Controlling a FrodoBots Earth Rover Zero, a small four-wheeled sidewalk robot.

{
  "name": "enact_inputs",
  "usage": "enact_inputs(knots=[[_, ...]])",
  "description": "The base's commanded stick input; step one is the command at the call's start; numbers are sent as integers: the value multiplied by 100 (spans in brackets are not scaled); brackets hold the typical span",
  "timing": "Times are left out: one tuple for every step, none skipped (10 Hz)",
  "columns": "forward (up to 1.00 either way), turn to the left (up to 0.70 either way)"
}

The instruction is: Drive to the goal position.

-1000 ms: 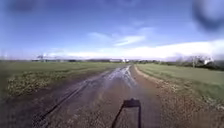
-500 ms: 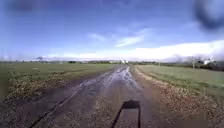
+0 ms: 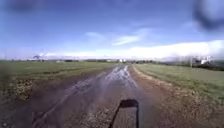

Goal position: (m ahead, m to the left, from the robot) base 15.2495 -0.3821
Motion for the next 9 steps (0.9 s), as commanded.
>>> enact_inputs(knots=[[70,3],[70,1],[70,0],[70,0],[70,0],[70,0],[70,0],[70,0],[70,0]])
